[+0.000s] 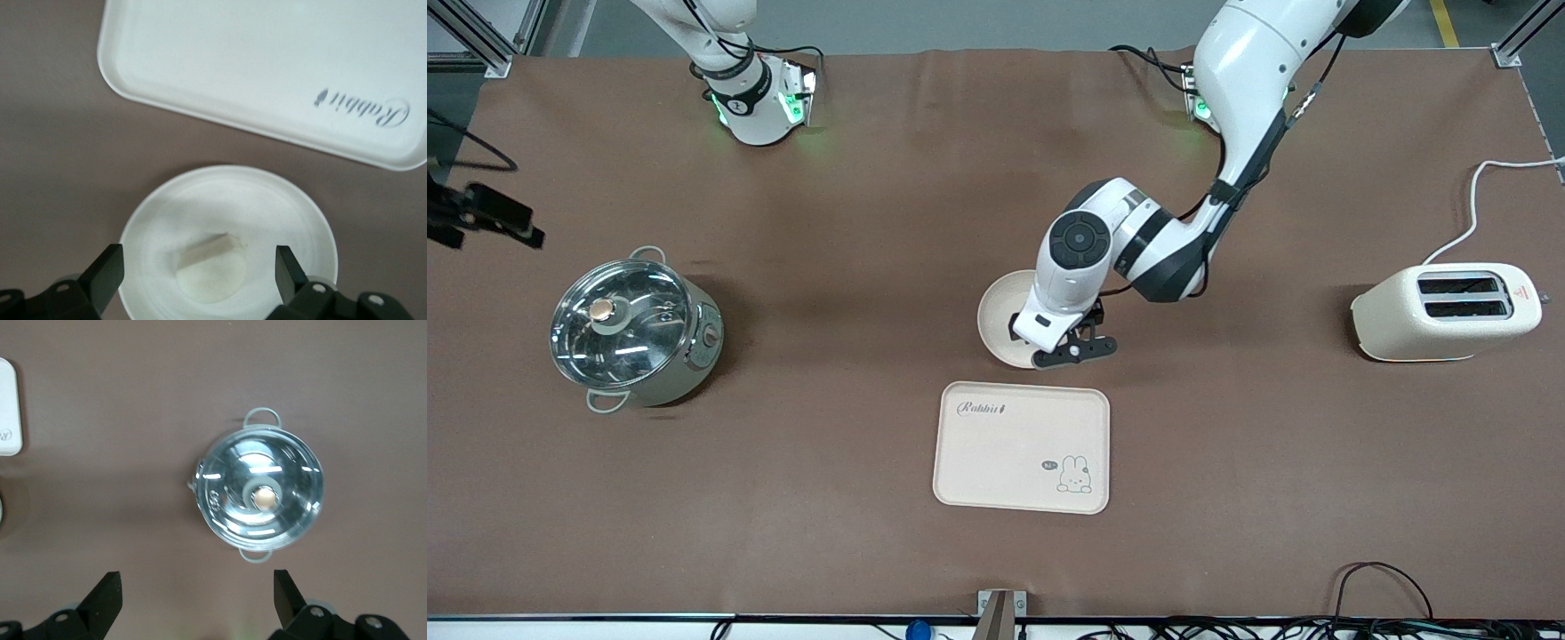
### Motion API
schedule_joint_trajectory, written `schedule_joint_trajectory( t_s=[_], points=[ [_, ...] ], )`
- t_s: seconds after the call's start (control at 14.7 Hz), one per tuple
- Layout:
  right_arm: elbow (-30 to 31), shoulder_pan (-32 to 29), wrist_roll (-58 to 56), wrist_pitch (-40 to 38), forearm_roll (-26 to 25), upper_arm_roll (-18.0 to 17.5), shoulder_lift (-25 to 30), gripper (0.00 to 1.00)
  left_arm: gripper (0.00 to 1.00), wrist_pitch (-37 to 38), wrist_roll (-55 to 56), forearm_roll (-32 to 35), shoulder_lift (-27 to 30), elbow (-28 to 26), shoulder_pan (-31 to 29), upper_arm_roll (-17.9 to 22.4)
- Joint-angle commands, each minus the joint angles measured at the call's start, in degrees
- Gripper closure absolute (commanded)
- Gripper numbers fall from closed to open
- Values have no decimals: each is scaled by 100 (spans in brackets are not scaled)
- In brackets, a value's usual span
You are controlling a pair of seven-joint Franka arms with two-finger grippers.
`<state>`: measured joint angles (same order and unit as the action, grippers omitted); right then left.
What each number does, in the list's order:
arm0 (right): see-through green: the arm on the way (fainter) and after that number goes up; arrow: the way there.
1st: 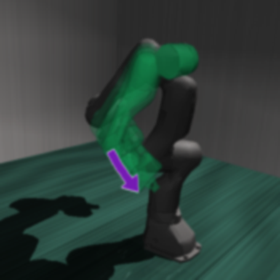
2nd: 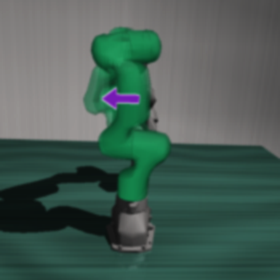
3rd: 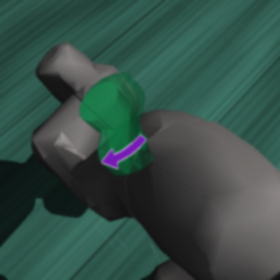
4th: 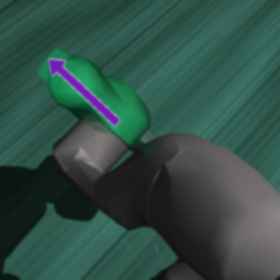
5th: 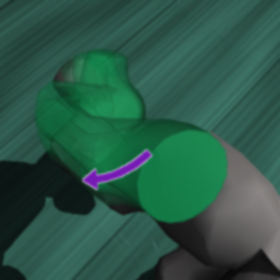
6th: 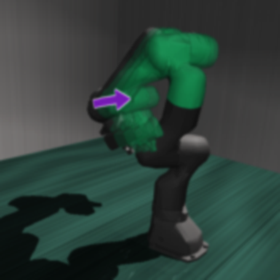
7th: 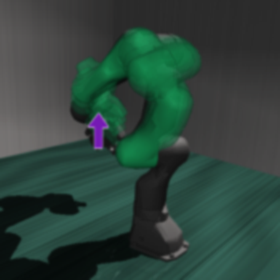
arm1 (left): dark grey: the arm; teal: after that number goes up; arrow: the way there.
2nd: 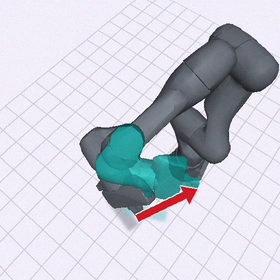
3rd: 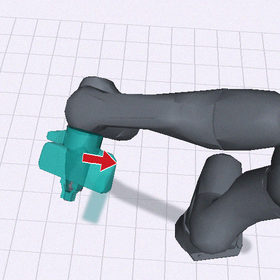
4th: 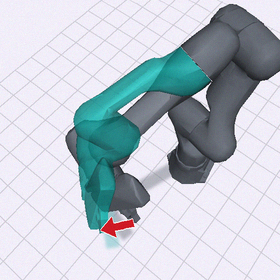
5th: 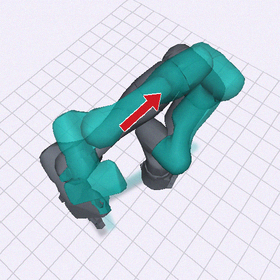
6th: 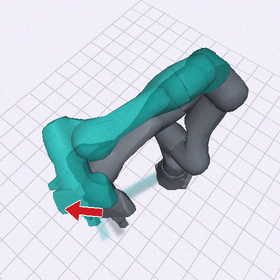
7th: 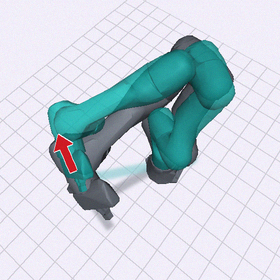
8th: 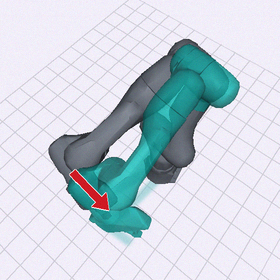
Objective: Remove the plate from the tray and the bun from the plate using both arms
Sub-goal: 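Lower the left gripper into the plate and grasp the white bun, then carry the bun with the left gripper toward the toaster and lower it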
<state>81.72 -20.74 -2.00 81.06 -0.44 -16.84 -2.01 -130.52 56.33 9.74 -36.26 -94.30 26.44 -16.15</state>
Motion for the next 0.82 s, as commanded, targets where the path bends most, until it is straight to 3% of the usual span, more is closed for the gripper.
schedule_joint_trajectory(
  t_s=[0.0,0.07,0.14,0.34,0.48,0.54,0.61,0.75],
  points=[
    [177,1277,-134,23,-26,1502,157,0,0,-771,343,107,181,-677,72,15],
    [160,1787,-169,41,0,2013,148,0,0,-956,448,107,146,-747,98,24],
    [160,1975,-178,67,9,2209,148,0,0,-1114,519,107,110,-861,159,33],
    [159,2117,-152,103,18,2211,139,0,0,-1572,555,256,40,-1204,195,50],
    [186,2266,-134,129,27,2211,113,0,6,-1731,660,265,-4,-1275,204,59],
    [229,2311,-108,94,36,2211,122,0,16,-1731,678,265,-56,-1267,213,59],
    [256,2346,-99,85,36,2211,122,0,33,-1731,678,265,-66,-1267,213,59],
    [247,2372,-90,111,36,2211,122,0,74,-1731,669,265,-66,-1267,195,59]
  ],
)
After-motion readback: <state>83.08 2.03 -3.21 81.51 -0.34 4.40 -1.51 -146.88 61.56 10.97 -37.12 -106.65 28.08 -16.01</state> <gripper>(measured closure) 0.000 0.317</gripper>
